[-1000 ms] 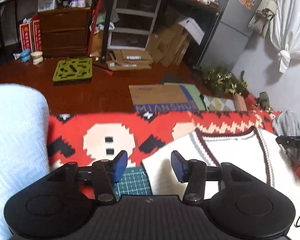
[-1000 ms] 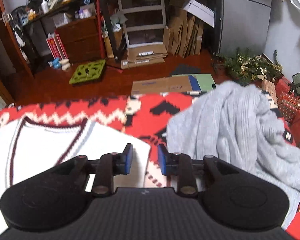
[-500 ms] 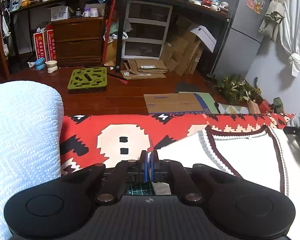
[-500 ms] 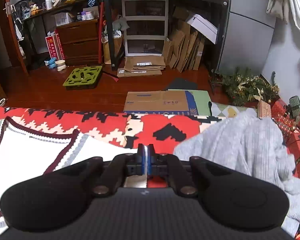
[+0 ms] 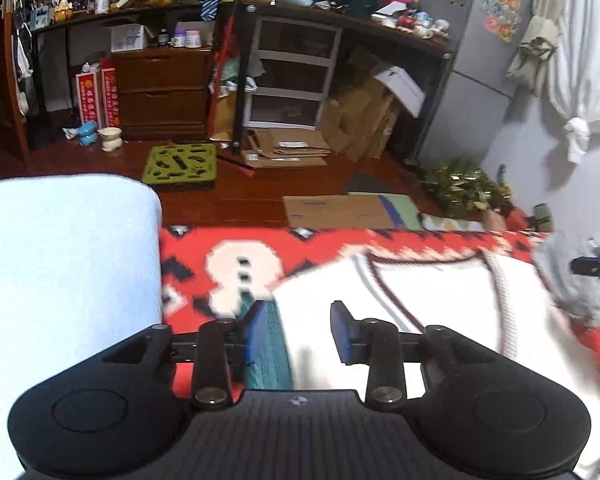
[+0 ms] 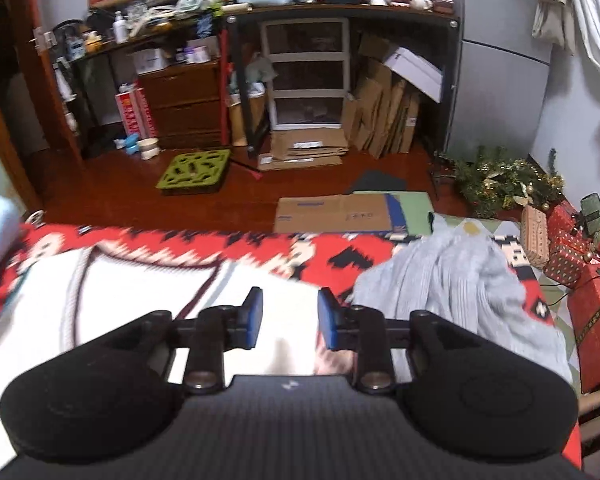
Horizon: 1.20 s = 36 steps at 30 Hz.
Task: Fold clothes
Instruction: 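Open both tools and move them back to the folded hem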
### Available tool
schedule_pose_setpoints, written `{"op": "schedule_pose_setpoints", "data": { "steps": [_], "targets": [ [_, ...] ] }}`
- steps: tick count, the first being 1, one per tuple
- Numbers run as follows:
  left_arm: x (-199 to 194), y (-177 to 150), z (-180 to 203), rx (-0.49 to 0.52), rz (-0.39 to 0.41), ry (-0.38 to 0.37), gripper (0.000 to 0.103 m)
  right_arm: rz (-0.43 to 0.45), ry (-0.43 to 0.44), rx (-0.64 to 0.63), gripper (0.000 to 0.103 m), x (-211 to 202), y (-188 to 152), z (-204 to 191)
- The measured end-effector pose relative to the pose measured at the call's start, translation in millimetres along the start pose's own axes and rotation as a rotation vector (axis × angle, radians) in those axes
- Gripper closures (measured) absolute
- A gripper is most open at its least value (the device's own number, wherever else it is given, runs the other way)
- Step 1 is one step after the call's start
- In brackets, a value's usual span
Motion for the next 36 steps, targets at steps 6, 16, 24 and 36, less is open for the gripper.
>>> {"op": "schedule_pose_setpoints", "data": {
  "steps": [6, 16, 24, 36],
  "targets": [
    [-44, -35, 48, 0.026, -0.021, -0.059, 0.067, -0.023, 0.045, 0.033, 0.05, -68, -47, -21],
    [-83, -101, 127, 0.187, -0.016, -0.112, 0.045, -0.035, 0.06, -0.093, 0.017, -143, -160, -67],
    [-114, -157, 156, 0.281, 0.013, -0.057, 0.045, 0.016, 0.047, -0.096, 0.015, -176, -237, -68],
    [-143, -212, 115, 0.201, 0.05, 0.051, 0.046, 0.157, -0.016, -0.097, 0.021, -225, -274, -24]
  ]
}}
Point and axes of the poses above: each gripper's, at about its wrist camera, not at the fingertips, and x roughly the way its jaws point, z to its right, y to its top, the point moved 1 cm from there along x, roughly the way its jaws point, and after that the axes turned 14 degrees about x, right-handed, at the moved point
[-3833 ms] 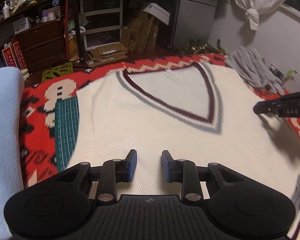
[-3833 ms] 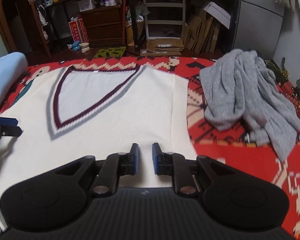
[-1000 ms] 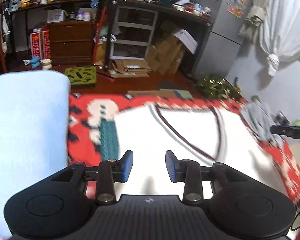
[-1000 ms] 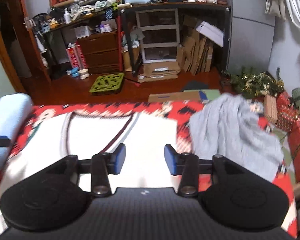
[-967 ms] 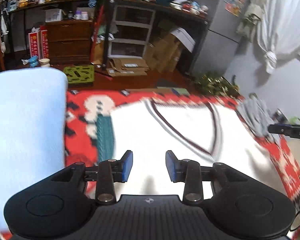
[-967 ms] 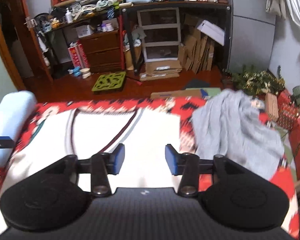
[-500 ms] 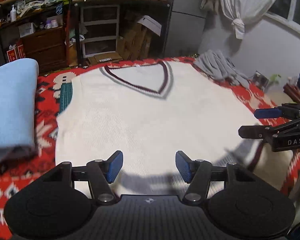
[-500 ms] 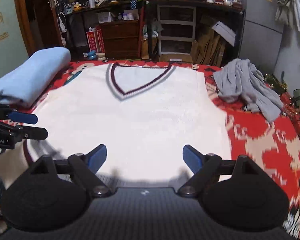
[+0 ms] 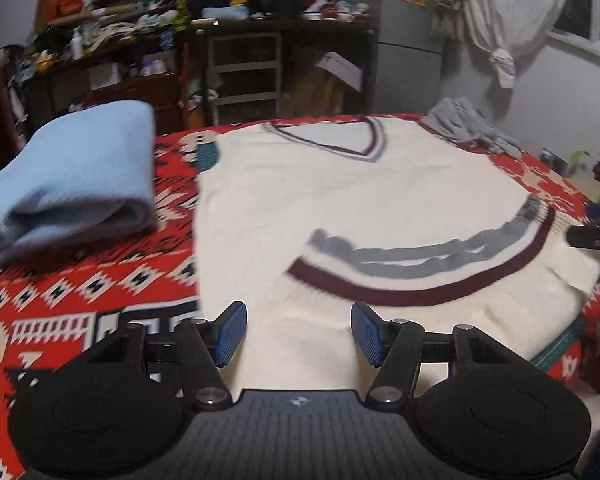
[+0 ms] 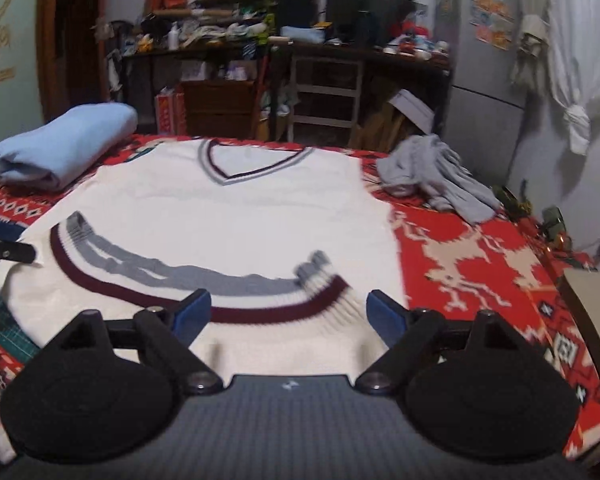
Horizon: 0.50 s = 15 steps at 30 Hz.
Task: Fold clothes
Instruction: 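Open both tools and move them back to the folded hem, then close both tools on the folded hem band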
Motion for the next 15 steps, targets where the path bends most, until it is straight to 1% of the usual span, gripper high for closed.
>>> {"op": "schedule_pose_setpoints", "data": {
  "steps": [3, 4, 6, 8, 10, 12, 15],
  "targets": [
    [0, -5, -9, -0.016, 0.007, -0.028, 0.052, -0.017, -0.019, 0.04, 0.026, 0, -2, 17],
    [1, -6, -11, -0.019, 0.004, -0.036, 0.056, -0.019, -0.024, 0.048, 0.027, 0, -3, 22],
    [0, -10, -14, -0.018, -0.003, -0.045, 0.056, -0.022, -0.028, 0.058, 0.032, -1, -4, 31],
    [-5, -15, -19, -0.023, 0.002, -0.053, 0.056, -0.015, -0.032, 0.061, 0.033, -5, -4, 39],
    [-12, -22, -25, -0.045, 0.01, -0.068, 0.056, -0.009, -0.029, 0.058, 0.035, -10, -5, 49],
    [-16, -30, -32, -0.079, 0.011, -0.085, 0.057, -0.016, -0.035, 0.064, 0.04, -12, -6, 58],
    [-16, -40, -40, -0.138, -0.001, -0.108, 0.067, -0.04, -0.05, 0.098, 0.05, -10, -12, 73]
  ]
}}
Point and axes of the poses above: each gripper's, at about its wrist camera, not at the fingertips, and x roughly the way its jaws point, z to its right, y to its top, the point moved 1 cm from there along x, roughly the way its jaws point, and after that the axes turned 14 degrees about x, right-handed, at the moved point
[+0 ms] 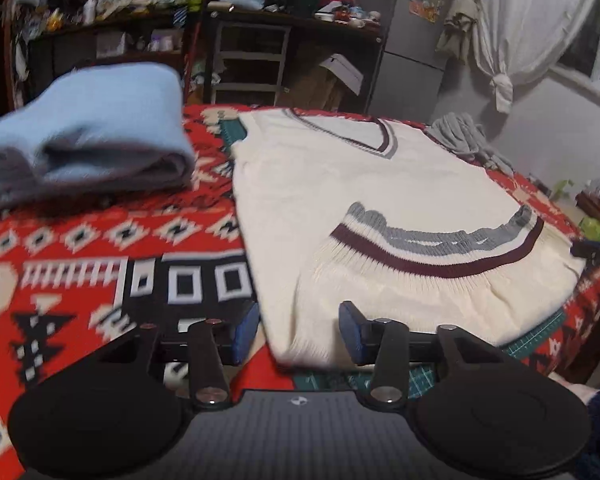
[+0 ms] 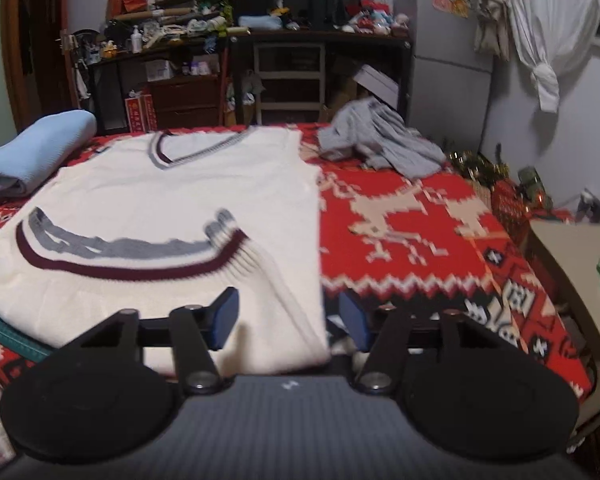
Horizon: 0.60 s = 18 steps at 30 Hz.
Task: Fold clothes
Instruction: 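Close both tools on the folded hem band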
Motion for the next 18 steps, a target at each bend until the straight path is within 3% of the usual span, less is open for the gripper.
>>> {"op": "schedule_pose_setpoints", "data": {
  "steps": [4, 7, 9, 18],
  "targets": [
    [1, -4, 1, -0.01, 0.009, -0.008, 0.077, -0.033, 0.024, 0.089, 0.058, 6, -8, 16],
    [1, -3, 1, -0.017, 0.015, -0.01, 0.091, -0.042, 0.046, 0.134, 0.079, 7, -13, 21],
    [-1, -2, 2, -0.011, 0.008, -0.004, 0.095, -0.05, 0.056, 0.144, 0.092, 7, -13, 19],
    [-35, -3, 10, -0.017, 0.006, -0.015, 0.097, -0.08, 0.072, 0.155, 0.095, -12, -5, 16]
  ]
}}
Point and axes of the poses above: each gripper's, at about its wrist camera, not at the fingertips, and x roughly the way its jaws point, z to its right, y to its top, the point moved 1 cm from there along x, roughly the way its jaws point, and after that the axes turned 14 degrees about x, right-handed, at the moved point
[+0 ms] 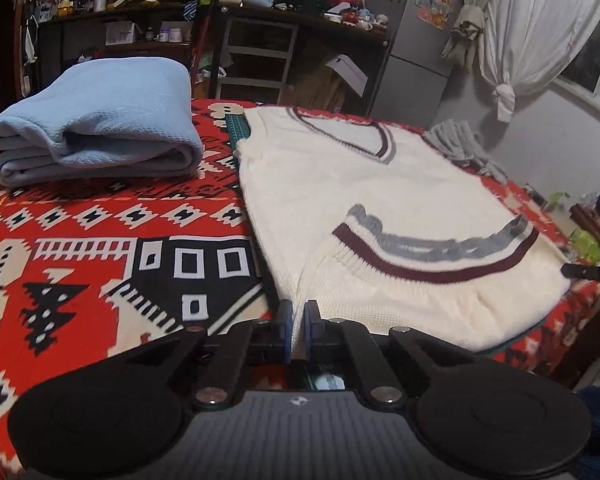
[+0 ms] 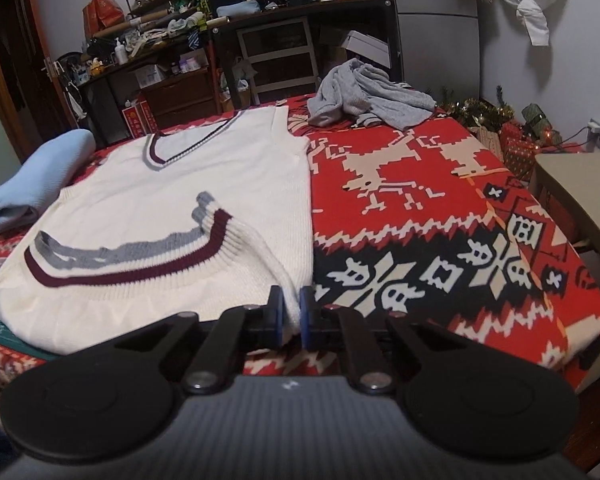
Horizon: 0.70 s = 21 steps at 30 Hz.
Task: Fold clothes
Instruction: 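Close both tools on the folded hem band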
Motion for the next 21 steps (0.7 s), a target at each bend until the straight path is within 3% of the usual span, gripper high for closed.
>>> {"op": "schedule_pose_setpoints", "data": {
  "steps": [7, 10, 14, 17, 21],
  "targets": [
    [-23, -30, 12, -0.001, -0.045, -0.02, 0.096, -0.033, 0.027, -0.003, 0.094, -29, -19, 5],
    [-24, -38, 12, -0.015, -0.049, -0.006, 0.091, -0.034, 0.02, 0.005, 0.085, -33, -28, 11],
    [-38, -30, 10, 0.0, -0.006, 0.019, 0.072, -0.005, 0.01, -0.013, 0.079, -41, -22, 10],
    [-43, -18, 9, 0.017, 0.023, 0.046, 0.072, 0.029, -0.017, -0.09, 0.075, -46, -12, 0],
    [-29, 0, 15, 0.03, 0.056, 0.012, 0.069, 0.049, 0.026, -0.135, 0.062, -42, 0, -17]
  ]
}}
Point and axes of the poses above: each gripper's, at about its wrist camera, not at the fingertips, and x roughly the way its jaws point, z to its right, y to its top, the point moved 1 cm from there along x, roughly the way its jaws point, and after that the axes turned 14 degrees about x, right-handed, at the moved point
